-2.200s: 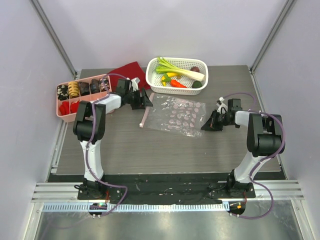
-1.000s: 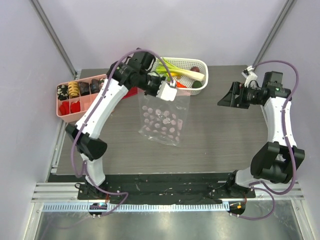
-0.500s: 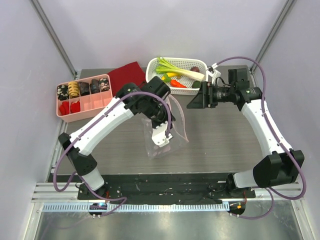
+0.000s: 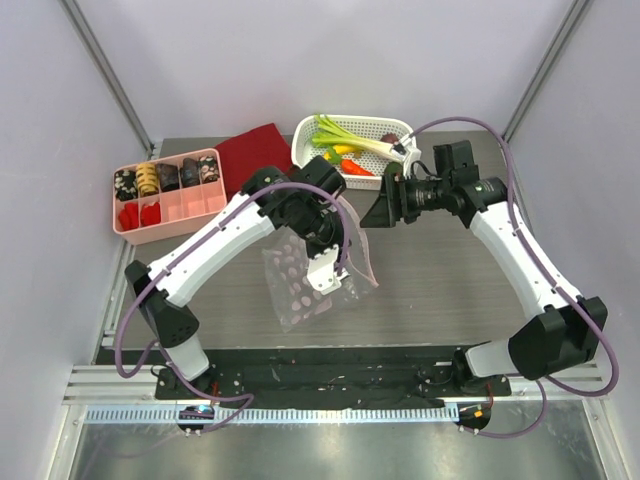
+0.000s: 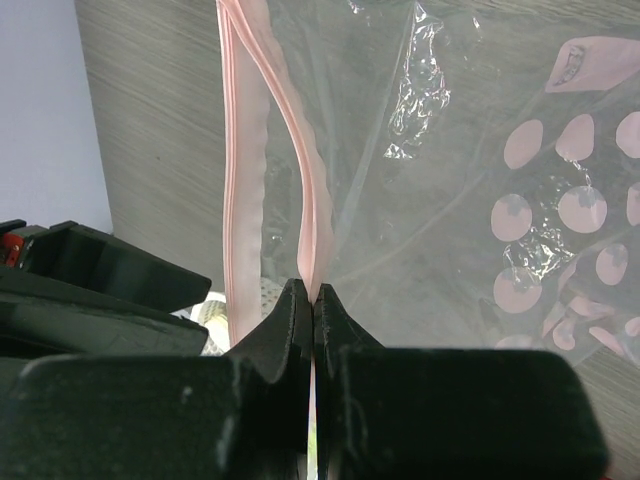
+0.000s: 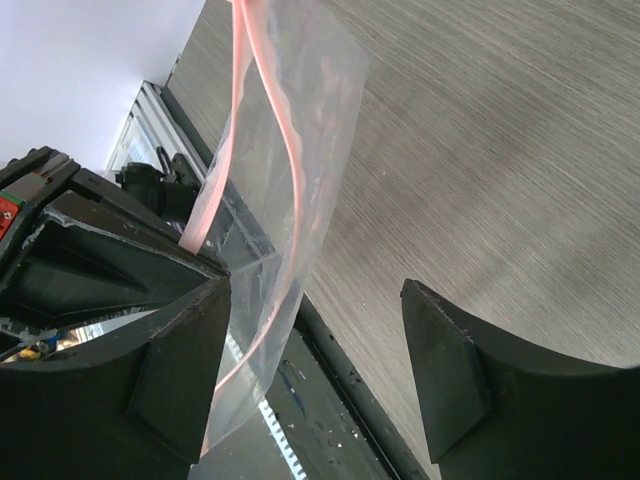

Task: Place the food in the zip-top bag and seal the zipper
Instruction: Pick up the zipper food storage bag at the center of the board, then open the zipper of the food storage bag at the center of the board.

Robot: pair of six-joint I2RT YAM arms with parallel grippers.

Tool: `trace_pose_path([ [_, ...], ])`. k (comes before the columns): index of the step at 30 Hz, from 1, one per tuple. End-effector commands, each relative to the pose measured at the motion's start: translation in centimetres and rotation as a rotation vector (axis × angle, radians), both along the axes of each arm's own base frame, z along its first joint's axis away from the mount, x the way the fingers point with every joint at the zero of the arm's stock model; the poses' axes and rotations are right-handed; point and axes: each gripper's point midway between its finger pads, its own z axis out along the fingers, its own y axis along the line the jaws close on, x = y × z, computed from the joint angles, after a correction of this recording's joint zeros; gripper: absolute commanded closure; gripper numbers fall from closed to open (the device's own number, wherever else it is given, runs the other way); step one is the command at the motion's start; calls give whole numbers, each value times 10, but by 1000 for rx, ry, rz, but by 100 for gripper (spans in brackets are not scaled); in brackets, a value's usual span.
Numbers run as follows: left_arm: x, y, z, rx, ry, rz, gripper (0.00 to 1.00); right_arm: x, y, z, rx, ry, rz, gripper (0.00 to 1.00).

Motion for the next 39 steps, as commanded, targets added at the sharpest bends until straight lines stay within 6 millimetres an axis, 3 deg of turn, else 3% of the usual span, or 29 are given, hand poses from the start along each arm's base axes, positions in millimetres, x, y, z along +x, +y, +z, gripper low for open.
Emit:
trace_pose_path([
  [1,-47,43,-18,180,207,-10,98,10,11,1,-20,-70,17,28],
  [4,-48,41,-16,167,216,7,97,11,21,-11,-22,-32,39,42],
  [6,-45,40,-13,155,220,48,97,10,26,-12,-7,-5,49,60],
  [7,-44,40,-12,148,225,67,97,8,28,-9,8,1,61,83],
  [8,-42,40,-11,140,234,94,96,7,28,-6,15,7,56,98],
  [11,-40,34,5,43,324,214,86,7,26,6,34,-30,23,99],
  [13,-21,36,23,-58,401,387,67,9,27,21,77,-56,-26,99],
  [14,-14,38,30,-99,443,452,44,11,27,24,92,-58,-41,99],
  [16,9,50,50,-208,630,721,31,14,30,39,148,-43,-81,99],
  [17,23,51,71,-320,668,790,17,15,31,44,166,-40,-98,99],
  [18,45,71,82,-402,748,903,1,22,32,55,199,-49,-138,99],
  [19,51,80,88,-447,944,1089,0,24,32,58,216,-44,-165,99],
  [20,65,87,101,-558,974,1134,0,26,32,64,235,-55,-179,99],
  [23,97,132,115,-749,1153,1383,0,34,33,77,287,-45,-247,99],
  [25,130,164,106,-909,1132,1711,0,38,37,80,319,-25,-271,99],
  [26,130,167,119,-930,1118,1715,0,40,40,78,325,-7,-279,99],
  [27,128,169,110,-886,1144,1761,0,40,46,81,340,-8,-273,99],
  [29,129,176,117,-931,1199,1845,0,42,53,80,363,25,-284,99],
  [33,120,171,112,-871,1287,1916,0,44,81,94,428,19,-247,99],
  [39,111,179,133,-1001,1089,1930,2,37,133,116,477,13,-150,99],
])
